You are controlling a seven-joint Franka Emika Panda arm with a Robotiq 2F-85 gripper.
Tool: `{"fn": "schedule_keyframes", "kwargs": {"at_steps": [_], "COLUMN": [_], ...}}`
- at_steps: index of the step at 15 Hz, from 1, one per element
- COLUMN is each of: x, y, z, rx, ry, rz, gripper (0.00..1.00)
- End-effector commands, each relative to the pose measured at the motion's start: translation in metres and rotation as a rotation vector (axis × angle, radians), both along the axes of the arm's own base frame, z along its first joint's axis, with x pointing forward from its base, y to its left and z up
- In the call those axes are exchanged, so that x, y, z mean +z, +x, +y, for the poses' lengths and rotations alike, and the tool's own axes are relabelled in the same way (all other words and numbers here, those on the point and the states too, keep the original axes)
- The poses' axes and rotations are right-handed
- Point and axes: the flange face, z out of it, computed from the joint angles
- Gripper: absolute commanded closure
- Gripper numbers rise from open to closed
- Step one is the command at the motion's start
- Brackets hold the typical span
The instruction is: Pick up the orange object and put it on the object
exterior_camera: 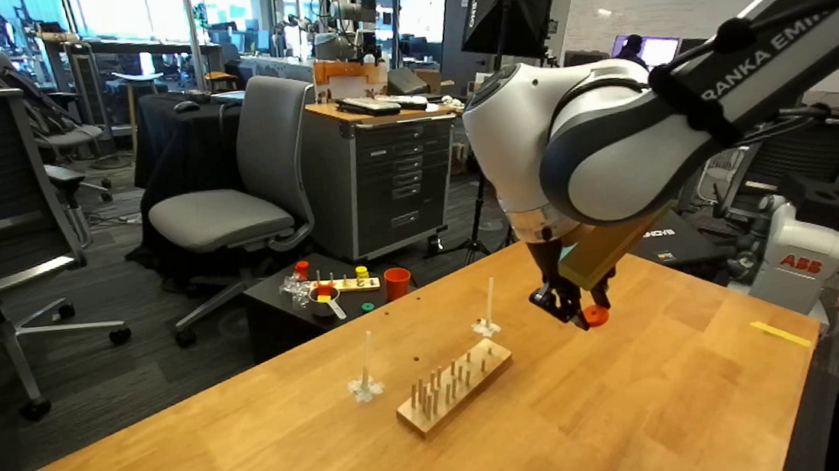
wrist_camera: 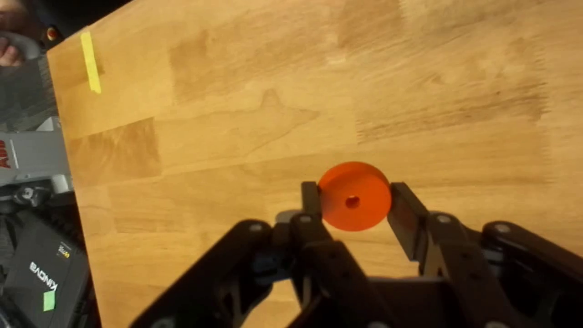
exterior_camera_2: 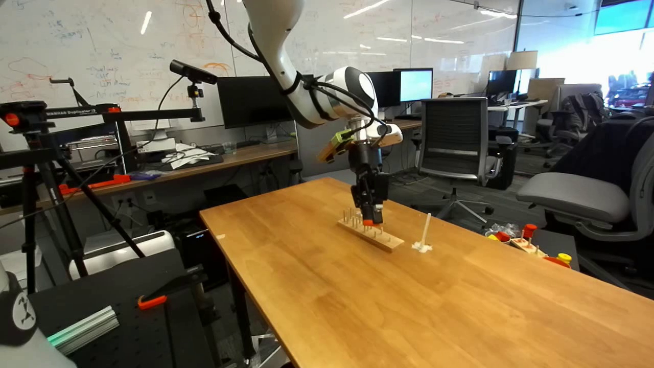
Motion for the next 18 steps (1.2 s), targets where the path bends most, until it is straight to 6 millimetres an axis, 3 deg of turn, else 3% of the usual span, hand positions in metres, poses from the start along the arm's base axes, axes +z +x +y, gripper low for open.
{"fn": "schedule_keyframes", "kwargs": {"at_steps": [1,2,9,10,18], "x": [-0.004,-0.005,-0.009,-0.009,-0.031], "y": [0.014,0.006,0.009,0.009,0.032], "z": [0.007,0.003,0.004,0.004,0.029], "rx": [0.014,0.003,0.004,0.004,-0.188], "ry": [-0.021,-0.007,-0.009,-0.009,0.077], "rz": [0.002,-0.005,-0.005,-0.005,-0.323], "gripper": [0.83,0.58,0.58,0.83,0.83]}}
